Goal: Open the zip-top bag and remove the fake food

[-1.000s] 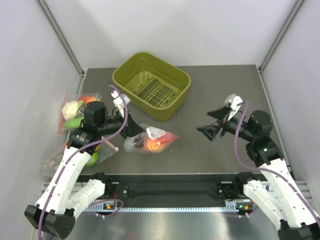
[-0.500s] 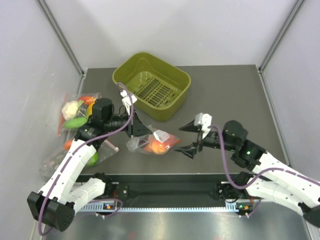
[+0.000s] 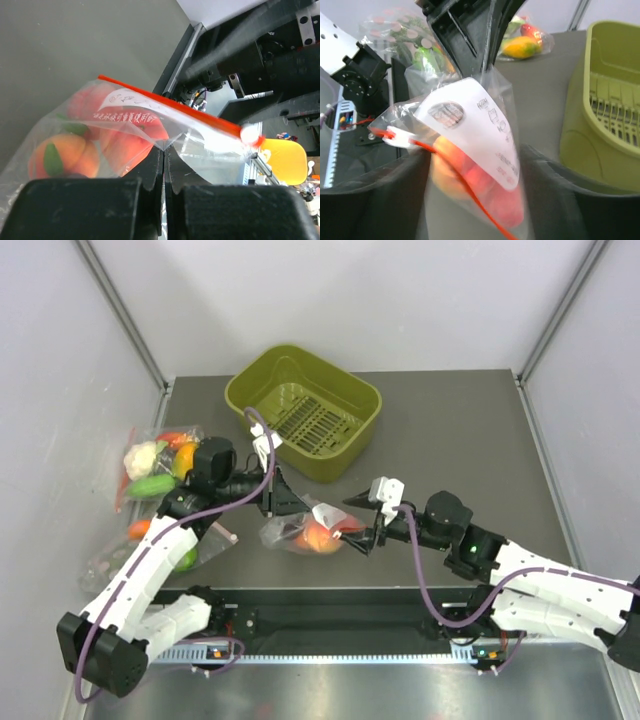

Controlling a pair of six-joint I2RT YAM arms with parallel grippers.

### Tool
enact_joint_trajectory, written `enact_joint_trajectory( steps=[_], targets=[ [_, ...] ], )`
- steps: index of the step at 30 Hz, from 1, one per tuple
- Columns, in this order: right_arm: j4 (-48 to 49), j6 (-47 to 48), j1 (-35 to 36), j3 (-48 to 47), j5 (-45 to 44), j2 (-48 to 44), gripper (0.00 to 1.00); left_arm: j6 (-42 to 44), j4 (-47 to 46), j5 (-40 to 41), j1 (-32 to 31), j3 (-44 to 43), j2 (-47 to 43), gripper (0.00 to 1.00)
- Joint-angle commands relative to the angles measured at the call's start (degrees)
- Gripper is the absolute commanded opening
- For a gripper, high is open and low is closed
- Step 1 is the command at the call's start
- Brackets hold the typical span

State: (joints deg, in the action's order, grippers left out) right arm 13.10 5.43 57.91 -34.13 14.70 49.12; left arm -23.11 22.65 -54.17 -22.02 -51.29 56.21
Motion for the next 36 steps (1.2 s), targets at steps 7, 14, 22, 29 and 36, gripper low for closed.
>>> enact_joint_trajectory(
  steps=[7, 14, 22, 29, 36],
  targets=[
    [4.7, -0.8, 1.7, -0.9, 6.7, 1.1, 0.15, 0.2, -6.0, 0.6, -2.7, 1.6, 2.3, 0.00],
    [1.6, -2.5, 1.6, -0.1, 8.2, -2.7, 0.00, 6.1, -1.5, 7.4, -2.6, -0.6, 1.3, 0.12],
    [-3.3, -8.1, 1.7, -2.6, 0.2, -4.3, 0.00, 13.5, 2.1, 19.1, -2.6, -1.5, -5.6, 0.67],
    [-6.2, -9.7, 1.7, -5.3, -1.3, -2.1, 0.00, 16.2, -7.4, 16.0, -2.7, 3.1, -18.5, 0.80],
    [-6.5, -11.1, 1.6, -6.9, 1.1, -1.9, 0.00, 16.8, -9.6, 4.0, -2.7, 2.5, -14.5, 0.80]
  ],
)
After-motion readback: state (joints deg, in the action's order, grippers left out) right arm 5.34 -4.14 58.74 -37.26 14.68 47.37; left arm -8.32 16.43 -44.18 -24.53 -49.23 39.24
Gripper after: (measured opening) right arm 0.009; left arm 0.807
